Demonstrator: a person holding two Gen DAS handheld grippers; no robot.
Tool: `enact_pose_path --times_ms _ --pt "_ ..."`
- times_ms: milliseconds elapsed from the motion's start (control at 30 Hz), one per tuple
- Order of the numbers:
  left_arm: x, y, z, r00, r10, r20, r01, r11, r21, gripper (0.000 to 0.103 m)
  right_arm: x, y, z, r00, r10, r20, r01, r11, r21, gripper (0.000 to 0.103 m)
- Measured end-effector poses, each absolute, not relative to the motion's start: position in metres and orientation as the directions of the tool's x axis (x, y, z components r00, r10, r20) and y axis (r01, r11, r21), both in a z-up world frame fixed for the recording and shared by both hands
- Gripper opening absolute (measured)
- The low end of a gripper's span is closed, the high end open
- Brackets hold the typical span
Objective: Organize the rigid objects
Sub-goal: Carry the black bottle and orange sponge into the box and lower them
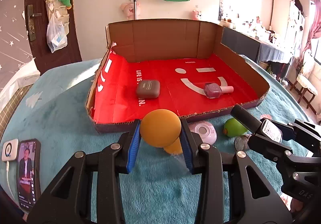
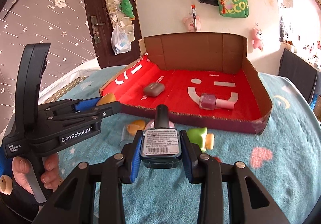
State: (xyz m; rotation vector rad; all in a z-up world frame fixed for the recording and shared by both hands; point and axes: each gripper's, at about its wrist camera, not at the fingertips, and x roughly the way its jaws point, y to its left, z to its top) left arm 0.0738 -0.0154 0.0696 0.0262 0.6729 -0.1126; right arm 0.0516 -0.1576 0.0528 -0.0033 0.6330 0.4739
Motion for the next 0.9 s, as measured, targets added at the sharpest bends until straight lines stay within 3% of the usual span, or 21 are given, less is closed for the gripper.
enact_pose_path --times_ms 500,900 --pt "0.104 -0.018 0.083 0.773 -0.131 -0.621 0.156 0.988 -0.014 0.035 0.075 -0.157 0.068 0.714 0.419 -0.561 -0.448 0.889 0.095 0.038" --pt "0.135 -0.018 0.084 0.748 -0.146 -0.648 0.188 0.982 -0.005 0.036 0.112 -0.161 0.067 0.675 0.415 -0.610 -0.455 0.885 0.098 0.038"
